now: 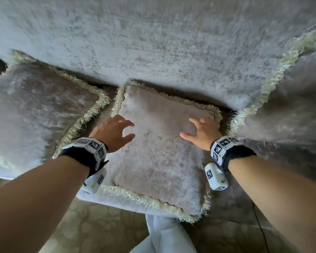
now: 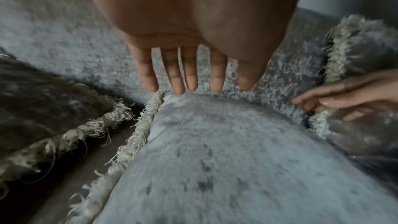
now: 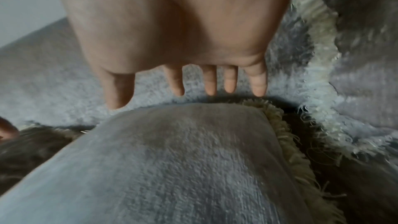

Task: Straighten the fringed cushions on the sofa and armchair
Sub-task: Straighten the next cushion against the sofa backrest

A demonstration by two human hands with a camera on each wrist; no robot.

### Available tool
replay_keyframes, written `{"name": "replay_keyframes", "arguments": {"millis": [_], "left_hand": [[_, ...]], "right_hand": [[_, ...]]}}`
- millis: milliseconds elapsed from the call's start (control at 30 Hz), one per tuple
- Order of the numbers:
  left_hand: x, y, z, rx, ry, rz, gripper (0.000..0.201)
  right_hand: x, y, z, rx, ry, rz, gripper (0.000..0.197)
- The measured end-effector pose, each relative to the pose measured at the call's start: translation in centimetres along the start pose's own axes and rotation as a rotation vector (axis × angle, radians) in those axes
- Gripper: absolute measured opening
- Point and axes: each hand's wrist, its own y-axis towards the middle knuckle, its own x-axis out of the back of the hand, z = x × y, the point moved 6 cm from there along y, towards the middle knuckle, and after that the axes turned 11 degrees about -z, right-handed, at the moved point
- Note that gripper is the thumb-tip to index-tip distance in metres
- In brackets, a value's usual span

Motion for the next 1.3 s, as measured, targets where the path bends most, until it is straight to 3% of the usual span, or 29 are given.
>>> {"name": "replay_keyframes", "arguments": {"millis": [133, 300, 467, 667, 800, 967, 1133, 1300], "left_hand": [[-2.4, 4.7, 1.0, -0.074, 0.100, 0.054, 0.061], [-6.2, 7.1, 3.1, 0.063, -0.083, 0.079, 0.082], [-8.8, 8.1, 5.1, 0.193, -0.266, 0.077, 0.101], [-10.9, 9.7, 5.7, 0.255, -0.405, 0.099, 0.111], [-11.4, 9.8, 5.8, 0.270, -0.457, 0.090, 0.110], [-11.4, 10.0, 5.8, 0.242, -0.548, 0.062, 0.109], [-9.6, 9.7, 5.3, 0.139, -0.690, -0.048, 0.111], [-4.6, 8.6, 3.9, 0.057, -0.787, -0.226, 0.109]], "right_hand": [[-3.4, 1.3, -1.6, -0.086, 0.055, 0.017, 0.105], [-7.5, 0.8, -4.0, -0.222, 0.310, -0.034, 0.113], [-10.8, -0.4, -3.9, -0.412, 0.649, -0.174, 0.115], [-12.7, -0.7, -5.1, -0.556, 0.747, -0.241, 0.110], [-14.6, -0.3, -5.9, -0.577, 0.808, -0.231, 0.107], [-13.8, 0.3, -5.5, -0.444, 0.930, -0.351, 0.109], [-11.6, -0.2, -4.9, -0.406, 1.002, -0.404, 0.105], [-6.7, -1.4, -4.2, -0.350, 1.012, -0.558, 0.112]]}}
